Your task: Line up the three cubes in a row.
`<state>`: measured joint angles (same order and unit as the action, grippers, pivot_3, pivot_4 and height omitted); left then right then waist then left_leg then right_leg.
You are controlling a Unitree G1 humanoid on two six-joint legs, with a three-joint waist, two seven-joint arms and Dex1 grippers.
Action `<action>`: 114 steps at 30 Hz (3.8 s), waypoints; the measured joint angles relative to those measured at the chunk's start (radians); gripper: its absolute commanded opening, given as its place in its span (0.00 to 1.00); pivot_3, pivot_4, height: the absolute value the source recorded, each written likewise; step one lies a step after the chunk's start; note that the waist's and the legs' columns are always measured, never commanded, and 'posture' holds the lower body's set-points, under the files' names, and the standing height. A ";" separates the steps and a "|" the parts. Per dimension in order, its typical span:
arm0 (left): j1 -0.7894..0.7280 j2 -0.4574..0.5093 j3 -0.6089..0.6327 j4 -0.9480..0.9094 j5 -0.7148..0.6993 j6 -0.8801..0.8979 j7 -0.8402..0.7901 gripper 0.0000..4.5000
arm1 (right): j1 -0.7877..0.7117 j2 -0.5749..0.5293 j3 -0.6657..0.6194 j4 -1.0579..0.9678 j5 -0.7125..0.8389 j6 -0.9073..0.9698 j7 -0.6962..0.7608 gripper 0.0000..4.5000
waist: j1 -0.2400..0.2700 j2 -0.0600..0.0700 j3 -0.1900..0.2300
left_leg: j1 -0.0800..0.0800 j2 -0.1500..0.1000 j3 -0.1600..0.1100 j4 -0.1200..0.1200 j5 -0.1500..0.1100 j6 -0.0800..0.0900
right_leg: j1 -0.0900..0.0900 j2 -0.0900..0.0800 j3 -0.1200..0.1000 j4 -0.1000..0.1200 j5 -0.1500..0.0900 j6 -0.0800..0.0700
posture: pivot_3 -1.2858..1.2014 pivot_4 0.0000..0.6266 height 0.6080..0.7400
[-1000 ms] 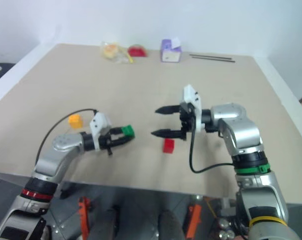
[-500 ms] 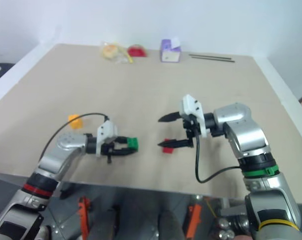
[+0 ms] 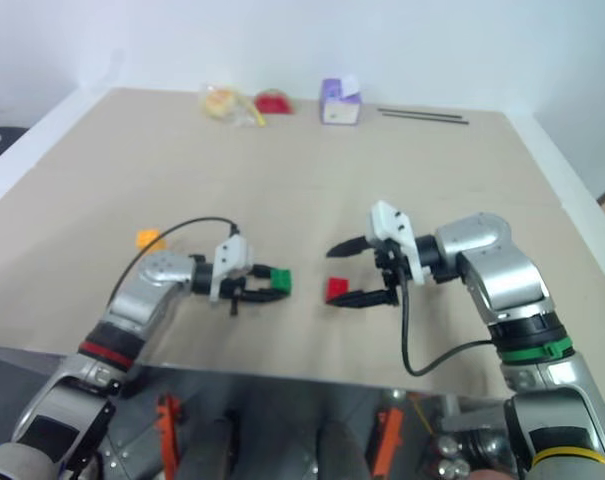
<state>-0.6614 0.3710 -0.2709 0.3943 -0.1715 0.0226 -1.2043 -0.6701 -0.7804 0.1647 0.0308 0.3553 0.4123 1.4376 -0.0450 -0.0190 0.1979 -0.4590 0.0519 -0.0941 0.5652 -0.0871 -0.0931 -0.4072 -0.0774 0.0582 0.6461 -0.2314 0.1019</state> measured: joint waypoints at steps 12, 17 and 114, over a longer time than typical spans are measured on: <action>0.001 0.009 0.000 0.006 0.002 0.021 -0.069 0.29 | 0.024 -0.011 0.000 -0.010 0.002 0.017 -0.020 1.00 | 0.000 0.000 0.000 | 0.000 0.000 0.000 0.000 0.000 0.000 | 0.000 0.000 0.000 0.000 0.000 0.000 | 0.52 0.24 1.00; -0.002 0.007 0.000 0.009 0.007 0.019 -0.067 0.29 | 0.024 -0.011 0.000 -0.010 0.002 0.018 -0.022 1.00 | 0.000 0.000 0.000 | 0.000 0.000 0.000 0.000 0.000 0.000 | 0.000 0.000 0.000 0.000 0.000 0.000 | 0.52 0.24 1.00; 0.374 0.188 0.267 -0.548 -0.211 0.313 0.304 0.28 | -0.223 0.169 0.017 0.183 0.002 -0.049 0.022 1.00 | -0.002 0.000 0.000 | 0.000 0.001 0.000 -0.002 0.000 -0.002 | -0.002 0.001 0.000 0.001 0.000 -0.002 | 0.52 0.24 1.00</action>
<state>-0.2878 0.5591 -0.0035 -0.1534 -0.3822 0.3356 -0.9006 -0.8933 -0.6111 0.1818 0.2143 0.3575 0.3630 1.4595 -0.0468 -0.0189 0.1979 -0.4591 0.0527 -0.0943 0.5637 -0.0875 -0.0954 -0.4090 -0.0762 0.0584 0.6471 -0.2315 0.1001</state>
